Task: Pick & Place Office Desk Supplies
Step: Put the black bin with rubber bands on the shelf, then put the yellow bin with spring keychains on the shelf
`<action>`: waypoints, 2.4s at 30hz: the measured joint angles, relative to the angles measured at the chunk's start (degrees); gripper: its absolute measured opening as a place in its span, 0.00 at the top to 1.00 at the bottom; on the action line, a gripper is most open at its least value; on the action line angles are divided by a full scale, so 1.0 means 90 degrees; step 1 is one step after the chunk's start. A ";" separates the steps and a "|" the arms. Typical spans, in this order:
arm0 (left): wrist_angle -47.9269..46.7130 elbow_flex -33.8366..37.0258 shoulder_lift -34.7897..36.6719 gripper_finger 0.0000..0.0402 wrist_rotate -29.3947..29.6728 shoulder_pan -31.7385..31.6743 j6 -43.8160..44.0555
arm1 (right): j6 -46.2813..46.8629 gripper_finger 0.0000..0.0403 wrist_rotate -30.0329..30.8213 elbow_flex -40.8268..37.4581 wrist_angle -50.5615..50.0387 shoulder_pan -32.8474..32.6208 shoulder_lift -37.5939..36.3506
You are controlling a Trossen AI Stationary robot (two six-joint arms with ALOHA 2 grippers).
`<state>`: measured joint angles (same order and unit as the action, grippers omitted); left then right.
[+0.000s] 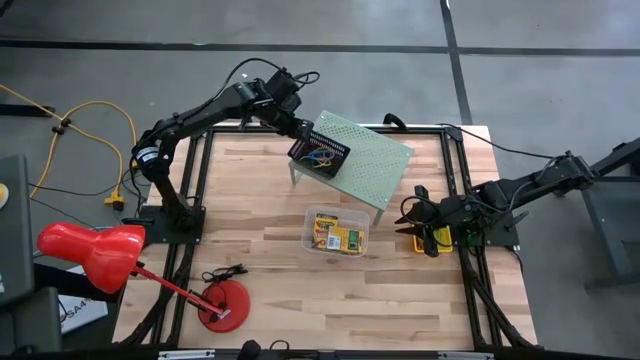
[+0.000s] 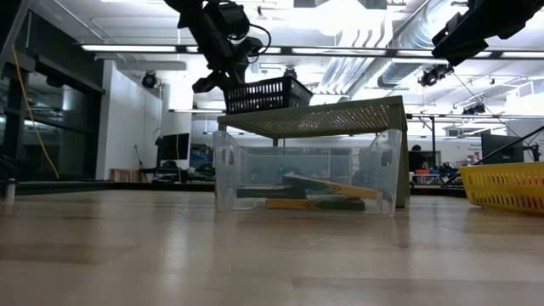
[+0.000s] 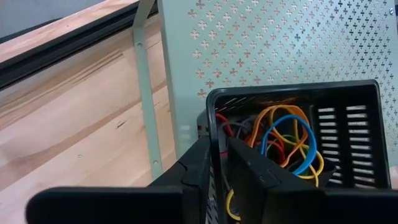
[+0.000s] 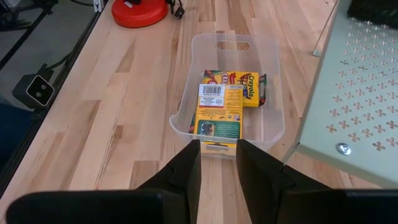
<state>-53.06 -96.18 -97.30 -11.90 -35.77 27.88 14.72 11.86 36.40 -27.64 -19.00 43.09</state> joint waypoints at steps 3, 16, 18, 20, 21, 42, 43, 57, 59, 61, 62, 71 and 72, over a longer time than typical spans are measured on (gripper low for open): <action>0.0038 0.0000 0.0000 0.87 -0.0019 0.0000 0.0000 | 0.0000 0.77 0.0001 0.0000 -0.0001 0.0002 0.0000; 0.0212 0.0000 0.0000 0.87 -0.0075 -0.0063 -0.0095 | 0.0000 0.77 0.0000 0.0000 -0.0002 0.0000 0.0002; 0.0212 0.0000 0.0000 0.87 -0.0075 -0.0099 -0.0095 | 0.0000 0.77 0.0000 0.0000 -0.0002 0.0000 0.0001; 0.0212 0.0000 0.0000 0.87 -0.0100 -0.0131 -0.0097 | 0.0000 0.77 0.0000 0.0000 -0.0002 0.0000 0.0001; 0.0212 0.0000 0.0000 0.87 -0.0148 -0.0145 -0.0112 | 0.0000 0.77 0.0000 0.0000 -0.0002 0.0001 0.0002; 0.0053 0.0001 0.1203 0.87 -0.0675 0.0106 -0.1134 | 0.0002 0.77 -0.0002 0.0000 -0.0005 0.0002 0.0002; -0.0020 0.0002 0.1278 0.87 -0.0673 0.0174 -0.1198 | 0.0002 0.77 -0.0003 0.0000 -0.0007 0.0000 0.0000; -0.0344 0.1251 0.2399 0.87 0.0290 0.1651 -0.1342 | 0.0002 0.77 -0.0003 0.0000 -0.0058 0.0000 0.0002; 0.0019 0.1813 0.2713 0.87 0.0350 0.1762 -0.1176 | 0.0002 0.77 -0.0001 0.0001 -0.0055 0.0001 0.0002; 0.0409 0.2375 0.3078 0.87 0.0317 0.1812 -0.1117 | 0.0002 0.77 -0.0003 0.0000 -0.0055 0.0000 0.0001; 0.0603 0.2643 0.3269 0.87 0.0290 0.1835 -0.1112 | 0.0002 0.77 -0.0001 0.0000 -0.0055 0.0000 0.0002; 0.1927 0.4655 0.4780 0.87 0.0268 0.2186 -0.0783 | 0.0049 0.77 -0.0001 0.0000 -0.0048 0.0000 0.0002; 0.2067 0.4831 0.4888 0.87 0.0270 0.2242 -0.0783 | 0.0051 0.77 0.0000 0.0000 -0.0048 0.0000 0.0002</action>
<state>-34.46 -52.70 -53.30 -9.47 -15.59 20.83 15.18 11.86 36.40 -28.07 -19.00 43.11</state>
